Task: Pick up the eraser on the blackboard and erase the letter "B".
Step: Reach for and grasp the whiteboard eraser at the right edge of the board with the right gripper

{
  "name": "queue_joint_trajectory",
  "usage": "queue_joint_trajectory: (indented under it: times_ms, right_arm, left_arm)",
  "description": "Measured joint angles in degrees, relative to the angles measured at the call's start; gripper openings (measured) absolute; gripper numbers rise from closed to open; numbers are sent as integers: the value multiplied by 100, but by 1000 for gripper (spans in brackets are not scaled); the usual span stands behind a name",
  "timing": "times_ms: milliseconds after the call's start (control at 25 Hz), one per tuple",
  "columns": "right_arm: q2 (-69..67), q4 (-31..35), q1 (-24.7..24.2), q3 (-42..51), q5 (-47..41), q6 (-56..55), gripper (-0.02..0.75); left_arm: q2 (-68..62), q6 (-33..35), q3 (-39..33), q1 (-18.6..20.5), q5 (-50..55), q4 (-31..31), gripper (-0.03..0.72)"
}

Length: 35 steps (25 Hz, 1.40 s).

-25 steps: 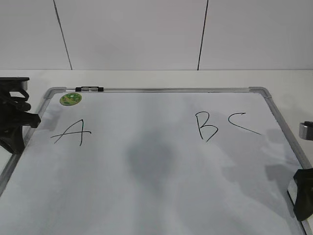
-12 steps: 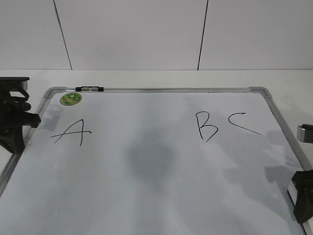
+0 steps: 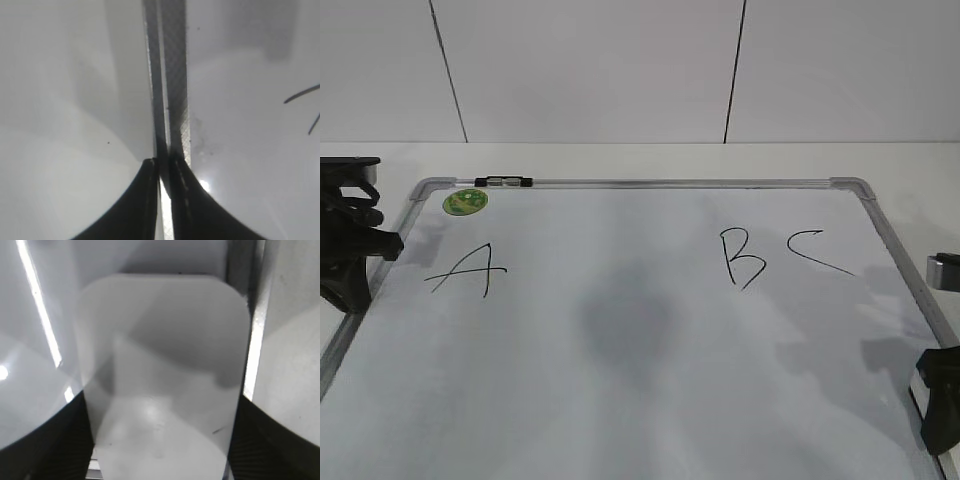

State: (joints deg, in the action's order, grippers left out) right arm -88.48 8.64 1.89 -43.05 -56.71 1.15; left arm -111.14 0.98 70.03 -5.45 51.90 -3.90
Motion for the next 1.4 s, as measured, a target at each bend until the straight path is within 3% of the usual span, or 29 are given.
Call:
queue_joint_trajectory:
  times_ms: [480, 880, 1400]
  right_arm:
    - [-32, -168, 49, -1078, -1089, -115, 538]
    - [-635, -470, 1240, -2728, -1286, -800, 538]
    - [-2966, -605, 1694, -5530, -1313, -873, 538]
  left_arm:
    - [0, 0, 0, 0, 0, 0, 41]
    - [0, 0, 0, 0, 0, 0, 41]
    - [0, 0, 0, 0, 0, 0, 41]
